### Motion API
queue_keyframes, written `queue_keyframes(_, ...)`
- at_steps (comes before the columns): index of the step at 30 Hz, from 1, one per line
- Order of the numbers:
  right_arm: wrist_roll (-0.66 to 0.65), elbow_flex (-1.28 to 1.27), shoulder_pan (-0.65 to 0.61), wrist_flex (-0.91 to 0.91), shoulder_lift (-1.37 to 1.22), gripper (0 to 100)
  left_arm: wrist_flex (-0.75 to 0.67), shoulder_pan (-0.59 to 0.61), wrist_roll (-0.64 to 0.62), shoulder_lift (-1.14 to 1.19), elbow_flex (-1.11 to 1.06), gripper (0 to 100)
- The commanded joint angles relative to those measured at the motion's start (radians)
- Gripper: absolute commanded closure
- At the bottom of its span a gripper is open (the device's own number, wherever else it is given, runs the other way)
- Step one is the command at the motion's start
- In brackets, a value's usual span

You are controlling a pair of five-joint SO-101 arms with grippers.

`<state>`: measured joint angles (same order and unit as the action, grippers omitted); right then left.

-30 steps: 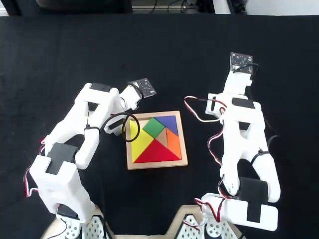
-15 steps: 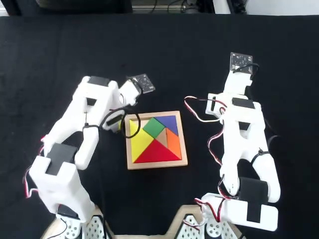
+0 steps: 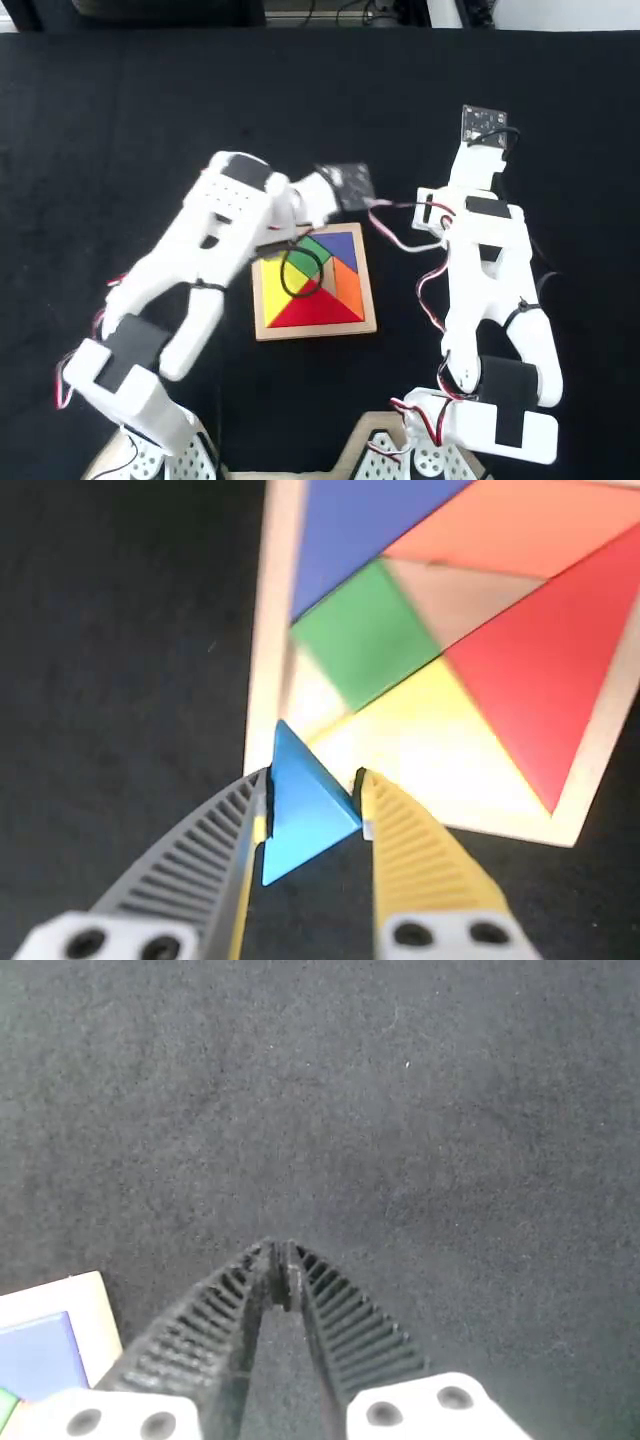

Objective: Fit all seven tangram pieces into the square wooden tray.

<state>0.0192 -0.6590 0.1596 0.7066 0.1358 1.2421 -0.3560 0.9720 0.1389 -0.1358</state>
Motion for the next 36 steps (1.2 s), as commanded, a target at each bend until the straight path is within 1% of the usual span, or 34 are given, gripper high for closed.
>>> queue_keyframes(1, -0.011, 0.007, -0.008, -0.018, 0.008, 98.7, -0.054, -0.024, 0.046, 0.055, 0.074, 97)
queue_keyframes(4, -0.011, 0.007, -0.006, -0.018, 0.008, 98.7, -0.078, -0.030, 0.046, 0.121, 0.101, 97)
queue_keyframes(9, -0.011, 0.012, 0.015, -0.018, 0.007, 98.7, -0.075, -0.027, 0.046, 0.203, 0.157, 97)
queue_keyframes(21, -0.003, 0.010, 0.035, -0.018, 0.013, 98.7, -0.072, -0.024, 0.040, 0.222, 0.153, 97)
queue_keyframes(23, -0.003, 0.012, 0.034, -0.018, 0.013, 98.7, -0.046, -0.024, 0.040, 0.226, 0.160, 94)
queue_keyframes(26, -0.003, 0.012, 0.034, -0.018, 0.013, 98.7, -0.032, -0.021, 0.006, 0.224, 0.162, 85)
queue_keyframes(28, -0.003, 0.012, 0.034, -0.018, 0.013, 98.7, -0.032, -0.021, 0.006, 0.219, 0.162, 81)
queue_keyframes(36, -0.003, 0.010, 0.034, -0.018, 0.013, 98.7, -0.054, -0.021, 0.003, 0.222, 0.166, 83)
